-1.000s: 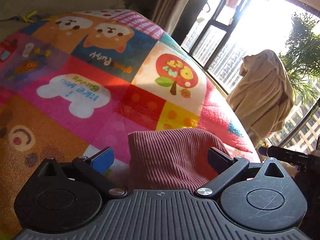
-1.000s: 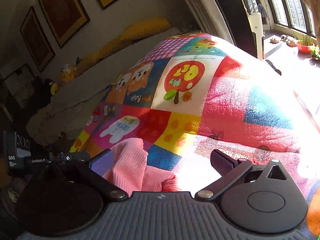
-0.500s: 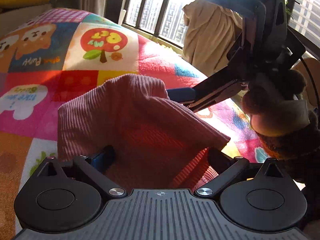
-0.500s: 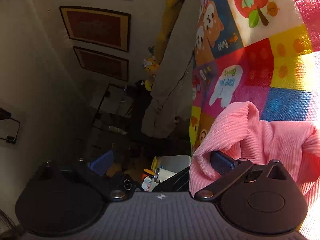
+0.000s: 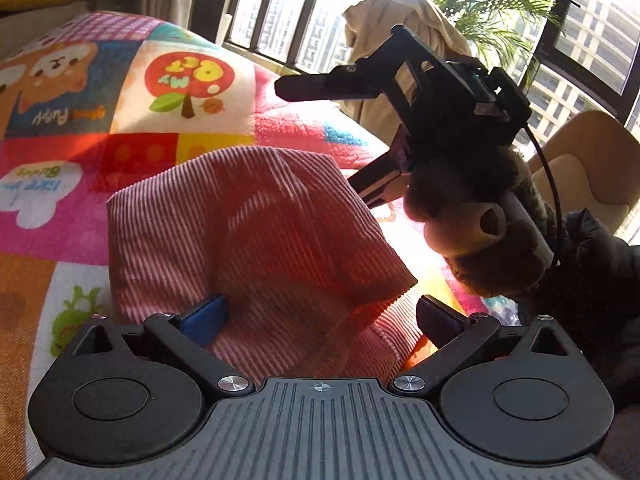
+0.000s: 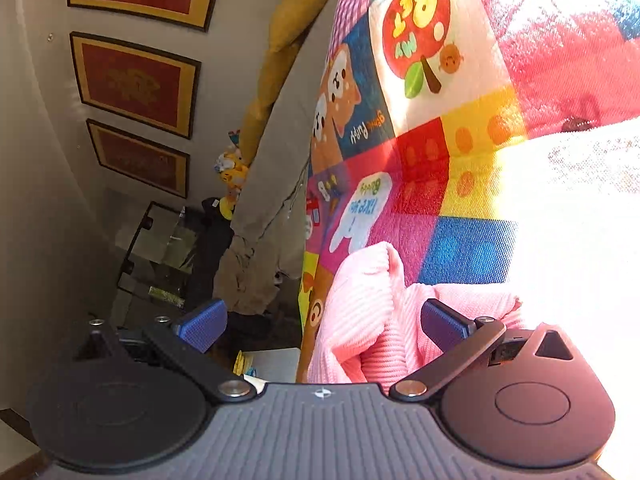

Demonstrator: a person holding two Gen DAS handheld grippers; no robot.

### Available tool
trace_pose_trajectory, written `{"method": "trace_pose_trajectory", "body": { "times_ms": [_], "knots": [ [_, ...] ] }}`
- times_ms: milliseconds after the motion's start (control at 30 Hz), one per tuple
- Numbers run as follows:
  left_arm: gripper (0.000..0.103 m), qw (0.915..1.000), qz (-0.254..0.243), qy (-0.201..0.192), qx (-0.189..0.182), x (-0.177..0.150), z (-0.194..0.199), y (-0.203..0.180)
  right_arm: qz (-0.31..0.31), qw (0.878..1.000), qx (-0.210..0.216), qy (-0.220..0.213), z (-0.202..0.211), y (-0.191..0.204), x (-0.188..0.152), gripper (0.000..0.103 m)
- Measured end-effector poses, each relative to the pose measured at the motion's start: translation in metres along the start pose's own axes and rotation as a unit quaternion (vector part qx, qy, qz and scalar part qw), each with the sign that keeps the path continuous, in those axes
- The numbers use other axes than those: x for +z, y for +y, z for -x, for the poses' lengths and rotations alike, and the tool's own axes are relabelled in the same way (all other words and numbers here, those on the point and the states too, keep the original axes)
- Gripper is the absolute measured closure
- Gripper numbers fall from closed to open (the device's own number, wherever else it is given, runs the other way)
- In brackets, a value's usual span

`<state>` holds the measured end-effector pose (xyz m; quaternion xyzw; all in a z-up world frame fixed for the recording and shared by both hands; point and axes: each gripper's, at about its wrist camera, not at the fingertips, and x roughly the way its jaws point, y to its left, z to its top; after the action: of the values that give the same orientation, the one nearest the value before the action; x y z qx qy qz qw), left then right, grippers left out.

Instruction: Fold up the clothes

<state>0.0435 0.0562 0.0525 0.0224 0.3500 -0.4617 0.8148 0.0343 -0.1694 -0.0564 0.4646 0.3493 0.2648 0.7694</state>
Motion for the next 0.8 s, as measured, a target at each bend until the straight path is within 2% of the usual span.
{"method": "trace_pose_trajectory", "body": {
  "times_ms": [67,133,233,300,367,467,533,633,667,733,800],
  "knots": [
    [0.001,0.9993,-0.001,-0.036,0.004,0.011,0.011,0.005,-0.001,1.0,0.009,0.014,-0.015,-0.003,0.0,0.0],
    [0.0,0.9985,-0.001,-0.05,0.022,0.021,0.006,0.012,-0.014,0.999,0.035,0.029,-0.029,-0.007,0.003,0.0],
    [0.0,0.9994,-0.002,-0.029,0.021,0.028,-0.021,0.02,-0.038,0.997,0.056,0.044,-0.047,-0.013,0.01,0.0],
    [0.0,0.9996,0.011,-0.024,0.005,0.028,-0.031,0.023,-0.053,0.995,0.065,0.048,-0.048,-0.018,0.013,0.0],
    [0.0,0.9995,0.02,-0.02,-0.014,0.028,-0.036,0.023,-0.079,0.99,0.098,0.055,-0.044,-0.027,0.015,0.0],
    [0.0,0.9996,0.004,-0.012,-0.027,0.025,-0.044,0.008,-0.09,0.981,0.159,0.064,-0.031,-0.028,0.013,0.0],
    [0.0,0.9993,-0.008,-0.006,-0.035,0.024,-0.049,-0.002,-0.078,0.981,0.167,0.061,-0.017,-0.022,0.012,0.0],
    [0.0,0.9988,-0.019,0.002,-0.045,0.022,-0.053,-0.015,-0.052,0.989,0.133,0.042,0.004,-0.012,0.009,0.0],
    [0.0,0.9993,-0.015,0.005,-0.034,0.022,-0.051,-0.017,-0.043,0.991,0.118,0.035,0.011,-0.009,0.008,0.0],
    [0.0,0.9998,-0.011,0.012,0.006,0.022,-0.047,-0.02,-0.003,0.999,0.048,0.008,0.03,0.001,0.004,0.0],
    [0.0,0.9983,-0.012,0.017,0.054,0.022,-0.043,-0.02,0.052,0.998,-0.023,-0.018,0.038,0.013,-0.001,0.0]
  ]
}}
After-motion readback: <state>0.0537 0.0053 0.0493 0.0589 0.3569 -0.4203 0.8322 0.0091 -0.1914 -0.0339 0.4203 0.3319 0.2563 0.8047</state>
